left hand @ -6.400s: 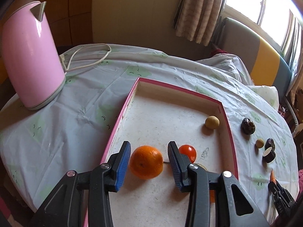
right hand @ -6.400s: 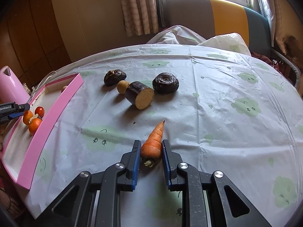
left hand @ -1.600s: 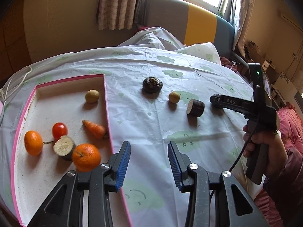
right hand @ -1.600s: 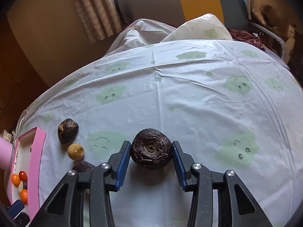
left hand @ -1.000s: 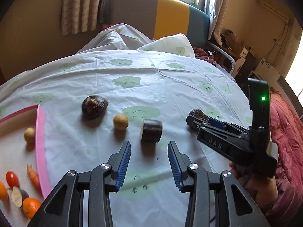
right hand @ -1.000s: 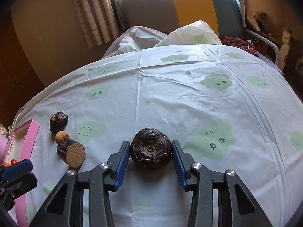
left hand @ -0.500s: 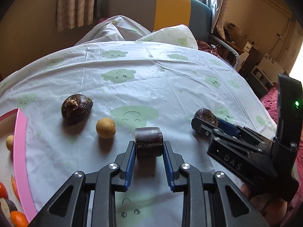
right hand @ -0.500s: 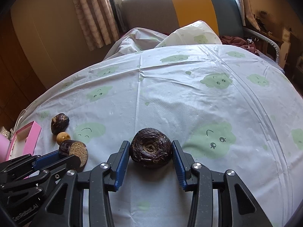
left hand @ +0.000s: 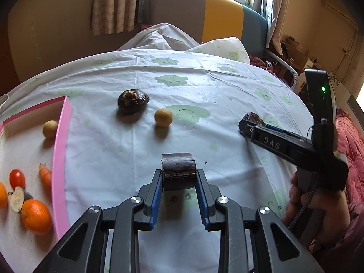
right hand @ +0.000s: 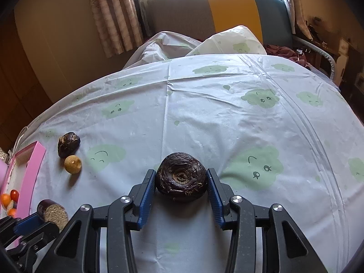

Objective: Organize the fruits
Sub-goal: 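Carry the eggplant piece into the tray and open the left gripper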

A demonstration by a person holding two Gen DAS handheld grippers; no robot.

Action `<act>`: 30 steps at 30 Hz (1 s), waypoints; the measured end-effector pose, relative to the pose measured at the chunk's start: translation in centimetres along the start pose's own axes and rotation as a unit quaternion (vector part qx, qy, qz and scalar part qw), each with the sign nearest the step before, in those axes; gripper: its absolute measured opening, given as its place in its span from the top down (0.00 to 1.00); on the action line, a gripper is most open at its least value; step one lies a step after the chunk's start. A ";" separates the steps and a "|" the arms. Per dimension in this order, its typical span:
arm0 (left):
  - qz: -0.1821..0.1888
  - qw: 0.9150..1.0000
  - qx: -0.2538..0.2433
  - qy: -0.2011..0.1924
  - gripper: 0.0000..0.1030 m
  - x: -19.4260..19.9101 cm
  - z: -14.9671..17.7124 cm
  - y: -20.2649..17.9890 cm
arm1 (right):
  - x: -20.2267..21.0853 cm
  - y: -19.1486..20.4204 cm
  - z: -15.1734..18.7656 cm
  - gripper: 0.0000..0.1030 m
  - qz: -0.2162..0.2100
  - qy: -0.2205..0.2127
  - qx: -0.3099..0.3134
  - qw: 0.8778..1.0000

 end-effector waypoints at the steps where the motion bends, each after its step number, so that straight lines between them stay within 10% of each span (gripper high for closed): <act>1: -0.001 1.000 -0.001 -0.003 0.72 0.0 0.2 0.2 | 0.0 0.0 0.0 0.56 0.003 0.001 0.003 1.000; 30: 0.003 0.999 0.018 -0.033 0.71 1.8 1.3 2.0 | -0.3 0.6 0.1 0.56 0.036 0.008 0.034 0.999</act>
Point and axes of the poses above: each gripper's, at about its wrist camera, not at the fingertips, and x roughly against the way its jaws point, y to its left, z to its underside, the point moved 6 cm from there along -x, roughly the way its jaws point, and after that the axes turned 12 degrees about x, right-handed, at the moved point
